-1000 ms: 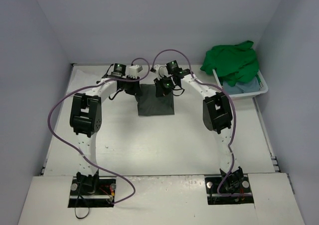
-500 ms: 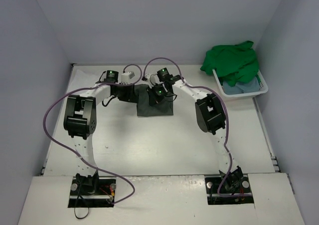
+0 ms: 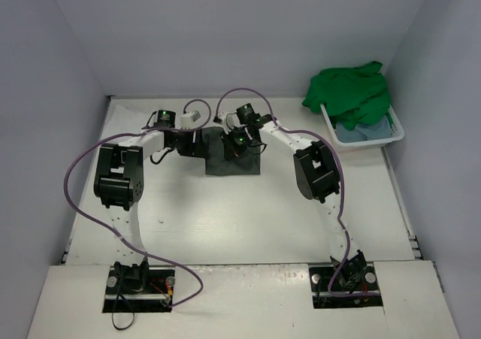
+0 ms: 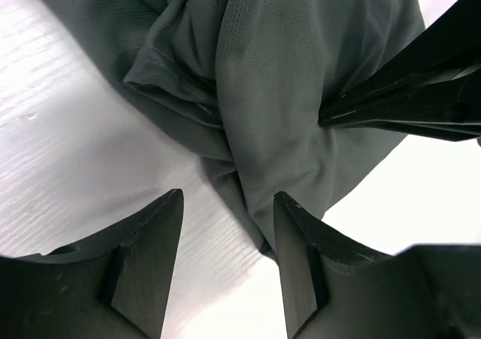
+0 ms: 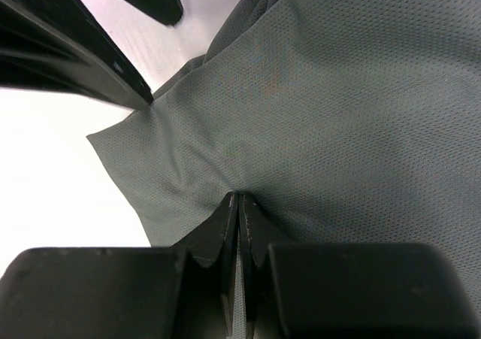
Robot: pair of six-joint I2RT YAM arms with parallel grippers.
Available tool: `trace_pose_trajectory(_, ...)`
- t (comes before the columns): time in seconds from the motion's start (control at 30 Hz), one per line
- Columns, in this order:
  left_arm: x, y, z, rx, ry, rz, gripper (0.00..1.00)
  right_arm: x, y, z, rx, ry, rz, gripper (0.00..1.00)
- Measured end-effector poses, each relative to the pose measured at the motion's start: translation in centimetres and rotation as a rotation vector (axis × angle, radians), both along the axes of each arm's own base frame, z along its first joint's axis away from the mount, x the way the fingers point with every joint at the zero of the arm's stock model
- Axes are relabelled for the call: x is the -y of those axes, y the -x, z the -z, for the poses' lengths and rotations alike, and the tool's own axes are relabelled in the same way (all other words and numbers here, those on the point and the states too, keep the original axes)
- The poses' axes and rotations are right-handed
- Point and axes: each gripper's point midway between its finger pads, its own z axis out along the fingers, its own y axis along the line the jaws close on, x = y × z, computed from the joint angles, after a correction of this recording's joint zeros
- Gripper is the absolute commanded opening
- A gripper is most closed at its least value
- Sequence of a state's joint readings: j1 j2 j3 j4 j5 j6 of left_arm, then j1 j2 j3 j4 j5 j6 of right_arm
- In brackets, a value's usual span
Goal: Fold and stack the t-shirts
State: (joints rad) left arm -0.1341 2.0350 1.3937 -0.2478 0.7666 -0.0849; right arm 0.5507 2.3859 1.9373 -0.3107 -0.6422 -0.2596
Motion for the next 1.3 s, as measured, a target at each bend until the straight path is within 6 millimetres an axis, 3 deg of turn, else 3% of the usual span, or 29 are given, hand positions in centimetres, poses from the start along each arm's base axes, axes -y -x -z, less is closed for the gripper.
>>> trace_pose_trajectory(0.17,0.9,-0.1,0.6,-0.051,0.077,-0.005,0.58,0.0,0.2,0.3,-0.002,-0.003,-0.005,0.00)
trace_pose_trajectory(0.67,2.9,-5.2,-0.1,-0.145,0.212,-0.109,0.60,-0.3,0.6,0.4,-0.016,-0.024,-0.022,0.00)
trace_pose_trajectory(1.07,3.3,-5.1,0.0,-0.158,0.215,-0.116,0.60,-0.4,0.8,0.3,-0.028,-0.039,-0.032,0.00)
trace_pose_trajectory(1.3,5.7,-4.2,-0.1,-0.162,0.215,-0.071,0.57,-0.2,0.8,0.2,-0.031,-0.043,-0.031,0.00)
